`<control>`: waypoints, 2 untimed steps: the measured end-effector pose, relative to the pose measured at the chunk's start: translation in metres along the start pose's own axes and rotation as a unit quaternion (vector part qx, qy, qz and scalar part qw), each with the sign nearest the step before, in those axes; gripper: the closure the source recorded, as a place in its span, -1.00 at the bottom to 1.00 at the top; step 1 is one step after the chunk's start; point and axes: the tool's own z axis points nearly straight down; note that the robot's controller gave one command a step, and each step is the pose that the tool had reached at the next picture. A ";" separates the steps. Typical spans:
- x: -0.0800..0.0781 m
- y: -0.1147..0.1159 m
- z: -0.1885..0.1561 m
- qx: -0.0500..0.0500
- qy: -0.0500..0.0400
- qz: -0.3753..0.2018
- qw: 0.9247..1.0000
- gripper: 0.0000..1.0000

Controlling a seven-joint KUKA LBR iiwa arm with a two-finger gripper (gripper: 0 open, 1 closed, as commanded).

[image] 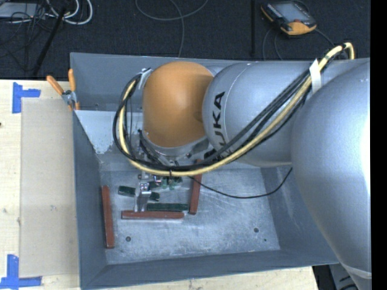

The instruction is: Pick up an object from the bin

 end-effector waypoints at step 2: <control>-0.025 -0.024 0.105 -0.003 -0.008 0.004 1.000 1.00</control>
Offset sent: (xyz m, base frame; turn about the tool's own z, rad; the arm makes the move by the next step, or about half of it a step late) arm 0.0197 -0.0251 -0.1106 0.0038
